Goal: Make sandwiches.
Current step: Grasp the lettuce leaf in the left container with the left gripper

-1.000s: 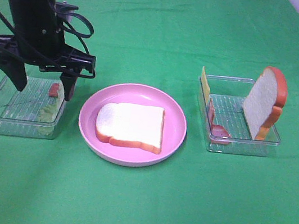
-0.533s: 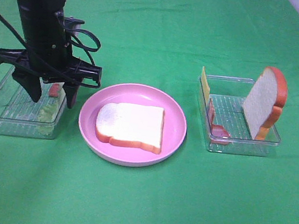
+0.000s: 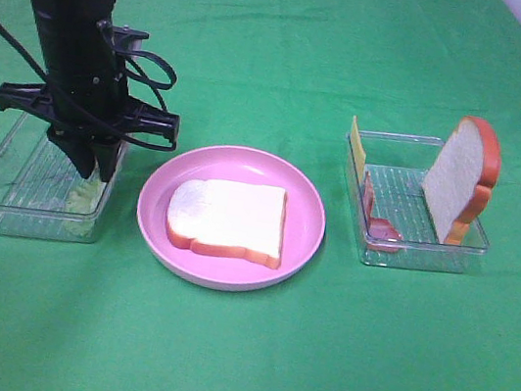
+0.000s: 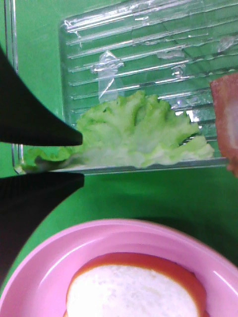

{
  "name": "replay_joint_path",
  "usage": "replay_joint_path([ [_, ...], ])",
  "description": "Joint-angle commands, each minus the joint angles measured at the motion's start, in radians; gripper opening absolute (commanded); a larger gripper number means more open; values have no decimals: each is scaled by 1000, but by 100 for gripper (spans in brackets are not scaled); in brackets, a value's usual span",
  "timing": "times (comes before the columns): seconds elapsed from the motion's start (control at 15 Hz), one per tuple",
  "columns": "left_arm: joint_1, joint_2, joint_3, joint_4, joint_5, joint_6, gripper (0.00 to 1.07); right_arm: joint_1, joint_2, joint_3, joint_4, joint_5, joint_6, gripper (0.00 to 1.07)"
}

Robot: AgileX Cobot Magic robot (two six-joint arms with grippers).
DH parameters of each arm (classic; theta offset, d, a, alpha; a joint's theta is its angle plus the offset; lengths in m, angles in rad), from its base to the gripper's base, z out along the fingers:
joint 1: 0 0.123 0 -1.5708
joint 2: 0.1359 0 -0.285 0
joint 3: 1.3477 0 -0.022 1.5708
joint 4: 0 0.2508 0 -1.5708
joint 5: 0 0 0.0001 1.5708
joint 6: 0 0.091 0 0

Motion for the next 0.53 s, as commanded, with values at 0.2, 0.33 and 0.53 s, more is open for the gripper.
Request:
replay_joint_path([
  [0.2,0,2,7,12,-6,-9,0,-5,-8,3,0,-9,-2,76],
  [0.33,0,-3,7,4,3,-8,0,-5,-8,3,0,-9,-2,76],
  [0.53,0,-61,-1,-17,21,-3,0,-5,-8,3,0,-9,-2,76],
])
